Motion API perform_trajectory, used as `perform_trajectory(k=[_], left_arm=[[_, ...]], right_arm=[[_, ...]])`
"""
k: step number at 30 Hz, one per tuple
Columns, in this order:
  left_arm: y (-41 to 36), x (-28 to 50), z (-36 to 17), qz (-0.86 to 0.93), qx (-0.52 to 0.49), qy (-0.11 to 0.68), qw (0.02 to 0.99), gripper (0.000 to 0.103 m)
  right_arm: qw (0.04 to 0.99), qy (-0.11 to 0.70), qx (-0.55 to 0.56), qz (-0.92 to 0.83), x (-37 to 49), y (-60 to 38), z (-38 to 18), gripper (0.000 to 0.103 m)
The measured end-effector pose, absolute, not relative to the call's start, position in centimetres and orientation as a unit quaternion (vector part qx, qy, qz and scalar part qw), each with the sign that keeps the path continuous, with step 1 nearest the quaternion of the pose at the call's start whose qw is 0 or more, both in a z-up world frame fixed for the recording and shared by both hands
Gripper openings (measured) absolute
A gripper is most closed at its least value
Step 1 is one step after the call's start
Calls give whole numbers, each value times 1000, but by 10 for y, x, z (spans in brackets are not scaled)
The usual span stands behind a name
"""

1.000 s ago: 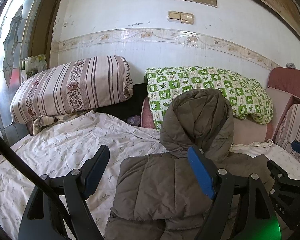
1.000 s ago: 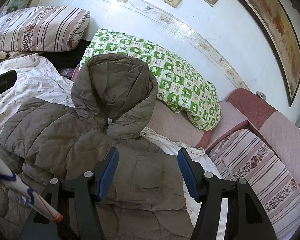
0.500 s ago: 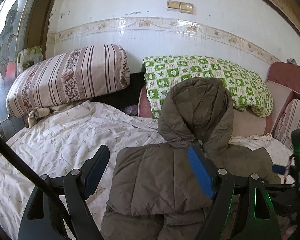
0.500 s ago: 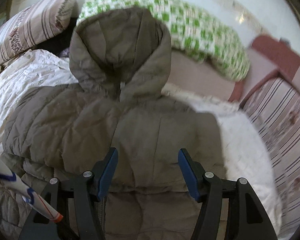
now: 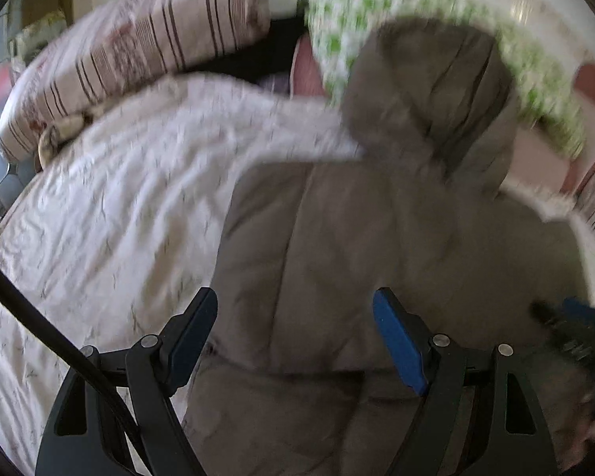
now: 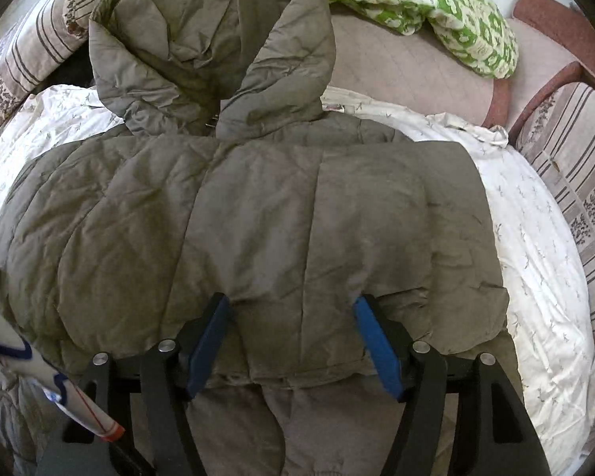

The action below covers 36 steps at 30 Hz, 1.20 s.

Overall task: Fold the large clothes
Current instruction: 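Move the right gripper to the jacket hood and close on it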

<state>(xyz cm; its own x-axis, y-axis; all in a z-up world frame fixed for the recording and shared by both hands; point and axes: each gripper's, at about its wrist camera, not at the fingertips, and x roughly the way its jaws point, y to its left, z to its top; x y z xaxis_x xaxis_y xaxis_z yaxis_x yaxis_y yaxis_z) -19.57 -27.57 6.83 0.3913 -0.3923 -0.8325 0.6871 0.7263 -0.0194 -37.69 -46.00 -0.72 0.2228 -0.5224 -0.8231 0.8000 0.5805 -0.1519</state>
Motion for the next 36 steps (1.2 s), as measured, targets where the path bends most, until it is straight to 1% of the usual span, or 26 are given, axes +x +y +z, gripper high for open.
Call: perform_trajectory(k=[3, 5, 10, 13, 16, 20, 24, 28, 30, 31, 32, 33, 34, 35, 36], left_arm=[[-277, -198, 61, -324, 184, 445, 814, 80], [-275, -198, 66, -329, 178, 439, 817, 80], [-256, -197, 104, -360, 86, 400, 839, 80], [-250, -197, 117, -360, 64, 378, 851, 80], [-250, -194, 117, -362, 57, 383, 848, 80], [-254, -192, 113, -365, 62, 388, 844, 80], [-256, -192, 113, -370, 63, 387, 842, 80], [-256, -190, 112, -370, 63, 388, 842, 80], [-257, -188, 111, -370, 61, 392, 840, 80], [-257, -187, 110, -369, 61, 394, 840, 80], [-257, -185, 108, -370, 60, 396, 839, 80], [-257, -184, 108, -370, 59, 398, 837, 80], [-257, -183, 106, -371, 58, 400, 836, 80], [-258, -182, 105, -370, 58, 402, 836, 80], [-258, -181, 104, -370, 57, 403, 835, 80]], right_arm=[[766, 449, 157, -431, -380, -460, 6, 71], [780, 424, 167, -429, -387, -458, 31, 71], [815, 363, 199, -405, -392, -459, 96, 71], [831, 334, 219, -388, -378, -467, 136, 72], [843, 304, 249, -366, -355, -482, 171, 72], [853, 286, 213, -382, -306, -508, 207, 73], [850, 294, 185, -396, -263, -538, 217, 73], [844, 308, 166, -407, -226, -569, 211, 72], [842, 312, 166, -408, -212, -581, 204, 65], [840, 314, 170, -408, -207, -587, 200, 63], [838, 319, 173, -407, -201, -594, 195, 55], [834, 325, 169, -412, -196, -598, 191, 42], [828, 335, 163, -419, -190, -603, 186, 35], [824, 344, 161, -421, -185, -608, 180, 16], [825, 346, 163, -416, -183, -611, 177, 7]])
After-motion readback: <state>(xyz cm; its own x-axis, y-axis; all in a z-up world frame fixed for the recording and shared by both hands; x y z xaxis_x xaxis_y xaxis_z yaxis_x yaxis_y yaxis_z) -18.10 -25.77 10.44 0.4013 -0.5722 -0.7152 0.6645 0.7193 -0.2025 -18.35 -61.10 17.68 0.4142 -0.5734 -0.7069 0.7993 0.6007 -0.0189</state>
